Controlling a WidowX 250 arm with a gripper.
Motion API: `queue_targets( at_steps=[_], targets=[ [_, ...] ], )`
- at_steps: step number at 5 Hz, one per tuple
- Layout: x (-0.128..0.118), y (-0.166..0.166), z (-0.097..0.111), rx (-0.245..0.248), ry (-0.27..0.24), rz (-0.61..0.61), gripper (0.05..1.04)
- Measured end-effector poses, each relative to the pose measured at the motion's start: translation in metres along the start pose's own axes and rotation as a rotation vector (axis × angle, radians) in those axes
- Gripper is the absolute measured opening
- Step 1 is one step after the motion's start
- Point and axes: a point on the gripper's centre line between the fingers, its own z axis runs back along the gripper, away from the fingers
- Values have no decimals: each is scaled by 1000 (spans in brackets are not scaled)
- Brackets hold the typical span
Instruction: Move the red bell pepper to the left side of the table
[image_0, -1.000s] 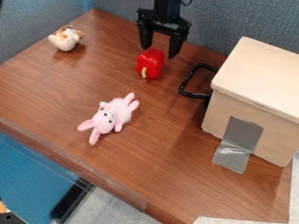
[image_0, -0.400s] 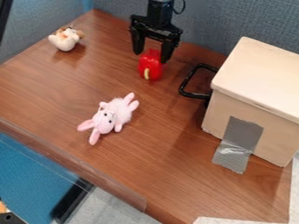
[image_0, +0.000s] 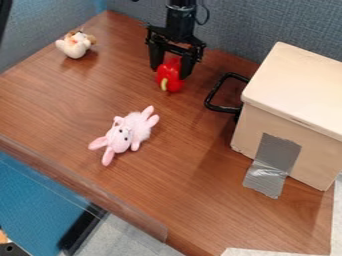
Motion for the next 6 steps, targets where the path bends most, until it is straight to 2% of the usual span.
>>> queue_targets(
  at_steps=[1, 2, 3, 4, 5, 6],
  targets=[
    [-6, -1, 1, 1, -8, -2, 822],
    [-17, 5, 31, -1, -81, -16, 822],
    [-39, 36, 52, -17, -113, 56, 821],
    [-78, 84, 41, -23, -78, 140, 821],
    [-105, 113, 30, -14, -62, 155, 821],
    [-133, 140, 15, 11, -23, 161, 821]
  ],
)
